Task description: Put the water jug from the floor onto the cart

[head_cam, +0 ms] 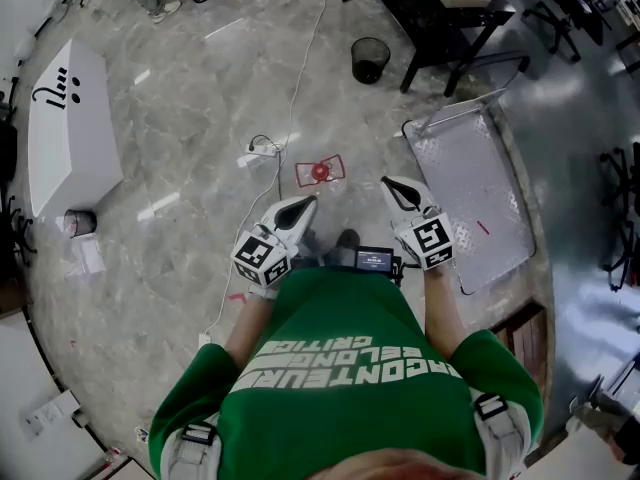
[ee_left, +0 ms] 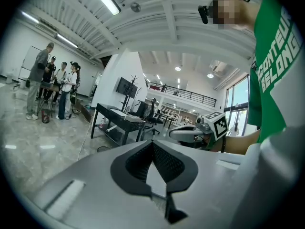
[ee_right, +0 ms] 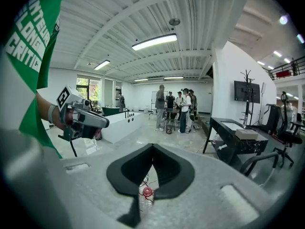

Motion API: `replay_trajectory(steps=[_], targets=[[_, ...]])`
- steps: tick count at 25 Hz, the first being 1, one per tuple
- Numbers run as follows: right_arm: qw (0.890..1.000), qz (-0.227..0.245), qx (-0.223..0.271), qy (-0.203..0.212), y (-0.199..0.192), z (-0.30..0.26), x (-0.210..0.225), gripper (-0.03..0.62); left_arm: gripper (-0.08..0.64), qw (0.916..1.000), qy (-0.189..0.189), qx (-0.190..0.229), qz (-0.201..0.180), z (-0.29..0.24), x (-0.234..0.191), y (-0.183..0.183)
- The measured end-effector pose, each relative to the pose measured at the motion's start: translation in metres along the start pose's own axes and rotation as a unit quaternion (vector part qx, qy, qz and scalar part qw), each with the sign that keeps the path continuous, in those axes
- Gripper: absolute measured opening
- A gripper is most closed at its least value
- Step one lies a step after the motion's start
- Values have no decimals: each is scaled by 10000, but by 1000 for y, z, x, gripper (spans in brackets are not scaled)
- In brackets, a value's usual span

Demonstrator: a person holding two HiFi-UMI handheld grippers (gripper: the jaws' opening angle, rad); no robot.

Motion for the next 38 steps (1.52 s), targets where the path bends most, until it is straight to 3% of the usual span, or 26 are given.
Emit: replay_trajectory(steps=[11,23,30,38], targets=[[9996,81,-181,-178,17,-38,17,-7,14,10000,-15,-19,27,-4,-62,12],[9982,334,-417,-259,26,-111,53,-7,14,9964,577,-366,507,8,-159,-17],[9979,145,-568,-279,-17,-145,68,-6,15,9934,574,-740,662,-12,-188,-49],[9946,-203,-997,-226,-107,-185,66,-6,14,9878,498,-1204,851,-44,-216,-116]])
Point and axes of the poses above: the fingertips, and each gripper's own axes: z backward along the fingers, x to its right, y out of its top, the point moved 1 cm from there along z, backward along the fingers, and after that the axes turned 3 degrees about -x, right-handed, at the moved point
